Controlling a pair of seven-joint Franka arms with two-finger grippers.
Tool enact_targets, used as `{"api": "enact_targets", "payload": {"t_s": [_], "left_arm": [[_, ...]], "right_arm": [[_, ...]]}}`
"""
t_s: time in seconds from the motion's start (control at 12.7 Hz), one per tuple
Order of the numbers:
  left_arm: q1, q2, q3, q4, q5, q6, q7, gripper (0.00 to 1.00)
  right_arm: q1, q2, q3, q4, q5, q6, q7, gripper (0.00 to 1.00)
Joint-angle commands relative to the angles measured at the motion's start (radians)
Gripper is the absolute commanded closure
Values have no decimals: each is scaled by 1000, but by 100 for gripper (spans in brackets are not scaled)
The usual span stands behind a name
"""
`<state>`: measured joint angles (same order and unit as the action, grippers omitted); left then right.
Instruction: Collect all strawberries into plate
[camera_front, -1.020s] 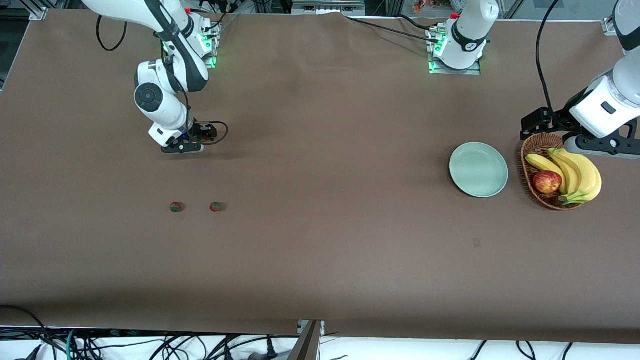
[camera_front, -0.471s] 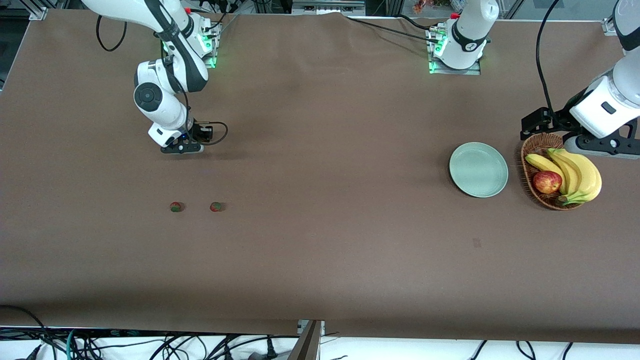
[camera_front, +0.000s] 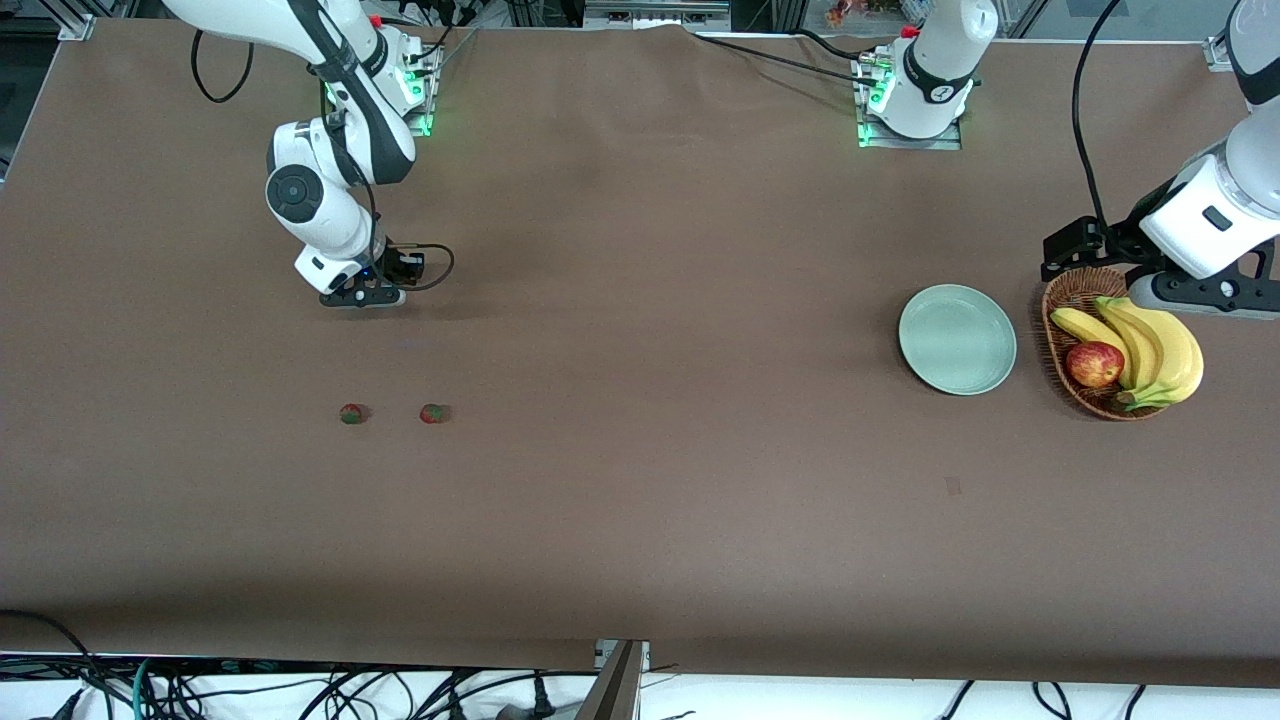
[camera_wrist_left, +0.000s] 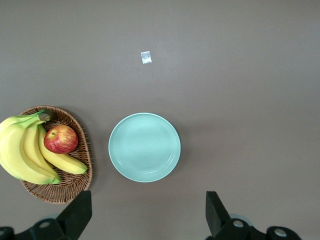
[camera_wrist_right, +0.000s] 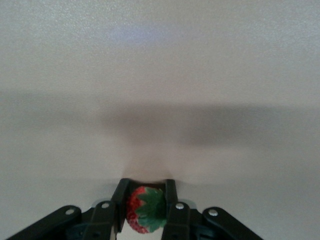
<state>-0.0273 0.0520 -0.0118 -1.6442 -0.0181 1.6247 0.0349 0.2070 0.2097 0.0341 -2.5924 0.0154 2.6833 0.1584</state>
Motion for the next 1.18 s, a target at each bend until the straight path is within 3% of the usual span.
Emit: {"api": "enact_targets", "payload": {"t_s": [0.0,0.16,0.47,0.63,0.94,1.1], "left_arm": [[4,12,3,0,6,0,-9,0],[15,8,3,-37,6,0,-12,0],[20,-53,3,-228,7,197,-7,0],[18,-63,-2,-301,13,268,-7,0],[17,-64,-28,-378,20,334,-10,0],[15,-67,-30,-428,21,389,-10,0]], "right_arm": [[2,-15,23,41,18,3,10,82],[12,14,85,171,24,-29,84,82],[104,207,119,649,28,-354,286,79],[149,320,139,870,96,-439,369,79],[297,489,141,1090,138,-421,554,79],[389,598,138,1185,132,-293,718,79]]}}
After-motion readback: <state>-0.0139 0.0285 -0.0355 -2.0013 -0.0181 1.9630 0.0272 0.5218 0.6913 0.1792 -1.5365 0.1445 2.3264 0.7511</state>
